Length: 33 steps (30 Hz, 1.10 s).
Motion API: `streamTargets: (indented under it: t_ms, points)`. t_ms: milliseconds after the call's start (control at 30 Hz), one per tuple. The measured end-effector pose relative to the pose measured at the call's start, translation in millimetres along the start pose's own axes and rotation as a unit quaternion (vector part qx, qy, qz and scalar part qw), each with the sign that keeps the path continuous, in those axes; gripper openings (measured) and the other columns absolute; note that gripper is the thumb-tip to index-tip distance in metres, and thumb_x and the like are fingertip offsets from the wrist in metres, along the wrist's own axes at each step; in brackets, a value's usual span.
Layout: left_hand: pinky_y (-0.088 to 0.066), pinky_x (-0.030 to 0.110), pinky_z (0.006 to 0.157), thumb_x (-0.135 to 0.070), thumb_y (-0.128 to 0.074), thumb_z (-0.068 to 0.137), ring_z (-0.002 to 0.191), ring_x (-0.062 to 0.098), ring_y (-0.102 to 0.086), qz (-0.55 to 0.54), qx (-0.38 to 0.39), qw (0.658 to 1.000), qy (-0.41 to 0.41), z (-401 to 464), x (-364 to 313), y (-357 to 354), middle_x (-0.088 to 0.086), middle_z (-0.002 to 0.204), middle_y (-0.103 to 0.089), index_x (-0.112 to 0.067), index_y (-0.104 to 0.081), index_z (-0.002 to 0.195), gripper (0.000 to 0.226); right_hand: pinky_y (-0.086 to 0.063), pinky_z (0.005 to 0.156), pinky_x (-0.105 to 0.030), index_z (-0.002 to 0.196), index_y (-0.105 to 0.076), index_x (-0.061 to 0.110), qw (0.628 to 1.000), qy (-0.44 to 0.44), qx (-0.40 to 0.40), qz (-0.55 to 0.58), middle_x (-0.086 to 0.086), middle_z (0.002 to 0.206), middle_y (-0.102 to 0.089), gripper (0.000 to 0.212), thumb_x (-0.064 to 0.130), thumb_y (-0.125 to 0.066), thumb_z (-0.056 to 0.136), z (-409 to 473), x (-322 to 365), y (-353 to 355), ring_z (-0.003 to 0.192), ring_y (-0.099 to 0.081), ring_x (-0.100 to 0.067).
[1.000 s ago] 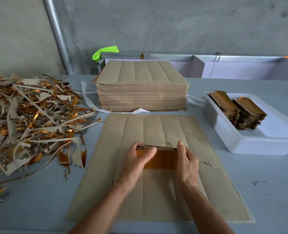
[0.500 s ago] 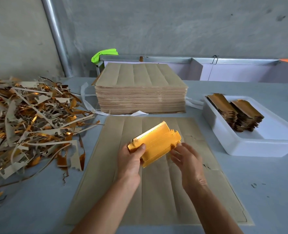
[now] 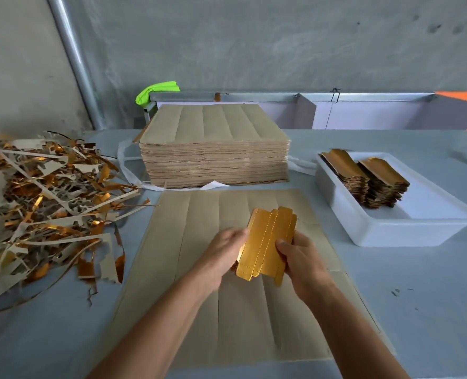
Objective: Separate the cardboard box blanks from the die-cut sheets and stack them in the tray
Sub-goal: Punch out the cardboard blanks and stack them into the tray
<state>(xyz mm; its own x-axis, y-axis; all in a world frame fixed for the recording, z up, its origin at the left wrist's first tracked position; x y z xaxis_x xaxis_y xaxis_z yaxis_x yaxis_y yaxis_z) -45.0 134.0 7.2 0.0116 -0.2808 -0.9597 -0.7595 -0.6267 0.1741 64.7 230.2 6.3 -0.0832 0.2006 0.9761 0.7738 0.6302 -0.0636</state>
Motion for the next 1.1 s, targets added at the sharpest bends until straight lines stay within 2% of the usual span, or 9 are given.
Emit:
streamTargets:
  t_ms: [100,200,367,500,667,867,967,1033,1100]
  points:
    - [-0.053,0.038,0.079,-0.027,-0.044,0.100,0.091,0.025,-0.063,0.008,0.016,1.000,0.019,7,-5,-19,0.009,0.101,-0.067,-0.011,-0.060,0.106,0.023,-0.053,0.077,-0.035,0.117,-0.052,0.015,1.000,-0.005,-0.001,-0.013,-0.003,0.100,-0.066,0.019,0.012,-0.044,0.100,3,7,7,0.092,-0.065,-0.021]
    - [-0.055,0.039,0.075,-0.028,-0.043,0.100,0.088,0.021,-0.062,0.001,-0.033,0.999,0.012,13,-16,-32,0.005,0.098,-0.065,-0.022,-0.059,0.094,0.018,-0.052,0.072,-0.031,0.126,-0.047,0.012,0.998,-0.012,-0.065,-0.002,-0.001,0.103,-0.060,0.029,0.019,-0.050,0.098,7,12,26,0.091,-0.062,-0.020]
    - [-0.046,0.034,0.068,-0.023,-0.045,0.099,0.074,0.021,-0.055,-0.019,-0.093,0.995,-0.011,28,-39,-51,0.012,0.085,-0.058,-0.003,-0.058,0.095,0.024,-0.052,0.053,-0.020,0.097,-0.061,0.007,0.997,-0.002,-0.076,0.004,-0.008,0.086,-0.067,0.010,0.005,-0.051,0.095,4,24,49,0.071,-0.067,-0.015]
    - [-0.043,0.032,0.061,-0.020,-0.053,0.095,0.071,0.021,-0.053,-0.056,-0.063,0.996,-0.040,34,-65,-79,0.013,0.080,-0.055,-0.008,-0.059,0.086,0.016,-0.054,0.053,-0.020,0.088,-0.060,0.012,0.992,0.027,-0.114,0.035,-0.007,0.084,-0.067,0.017,-0.002,-0.052,0.093,9,45,82,0.068,-0.066,-0.015]
    - [-0.057,0.030,0.055,-0.002,-0.056,0.088,0.058,0.016,-0.065,-0.065,0.013,0.997,-0.040,42,-96,-117,0.008,0.072,-0.067,-0.006,-0.063,0.077,0.013,-0.052,0.049,-0.017,0.082,-0.059,0.017,0.986,0.040,-0.155,0.047,-0.002,0.077,-0.065,0.022,-0.002,-0.054,0.092,22,72,130,0.060,-0.065,-0.010]
    - [-0.059,0.045,0.070,0.007,-0.055,0.086,0.081,0.036,-0.069,-0.052,0.030,0.997,-0.051,77,-133,-166,0.024,0.091,-0.068,0.007,-0.063,0.088,0.008,-0.054,0.052,-0.023,0.077,-0.062,0.013,0.980,0.031,-0.179,0.078,-0.006,0.076,-0.064,0.027,-0.011,-0.054,0.086,47,101,184,0.063,-0.065,-0.017]
    - [-0.055,0.056,0.078,0.006,-0.058,0.084,0.093,0.045,-0.064,-0.056,0.026,0.997,-0.051,103,-144,-192,0.021,0.092,-0.065,0.000,-0.062,0.087,0.009,-0.056,0.054,-0.026,0.081,-0.064,0.005,0.980,0.015,-0.186,0.075,-0.014,0.085,-0.063,0.026,-0.018,-0.051,0.083,68,113,210,0.068,-0.066,-0.025]
    - [-0.057,0.050,0.077,0.005,-0.061,0.082,0.090,0.040,-0.066,-0.062,0.021,0.996,-0.055,120,-150,-208,0.016,0.093,-0.066,-0.005,-0.059,0.080,0.011,-0.056,0.055,-0.026,0.084,-0.063,0.000,0.973,0.011,-0.222,0.067,-0.016,0.085,-0.061,0.022,-0.019,-0.055,0.080,82,119,230,0.063,-0.065,-0.024]
    - [-0.059,0.041,0.075,0.003,-0.066,0.081,0.085,0.028,-0.067,-0.067,0.013,0.996,-0.063,138,-156,-223,0.011,0.095,-0.065,-0.010,-0.058,0.089,0.018,-0.056,0.053,-0.024,0.084,-0.061,0.000,0.964,0.012,-0.259,0.057,-0.015,0.079,-0.060,0.019,-0.019,-0.058,0.080,97,124,249,0.057,-0.064,-0.021]
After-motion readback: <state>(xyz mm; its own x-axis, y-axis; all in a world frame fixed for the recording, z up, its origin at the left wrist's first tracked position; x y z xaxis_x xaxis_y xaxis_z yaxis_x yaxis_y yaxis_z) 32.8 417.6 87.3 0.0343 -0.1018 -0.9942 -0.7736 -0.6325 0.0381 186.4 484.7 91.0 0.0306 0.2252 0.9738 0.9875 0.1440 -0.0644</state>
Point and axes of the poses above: each hand's wrist, its own z-axis towards the middle knuckle, its own y-axis out of the back of the hand, x = y × z, the point moved 8 cm from there along z, towards the middle knuckle
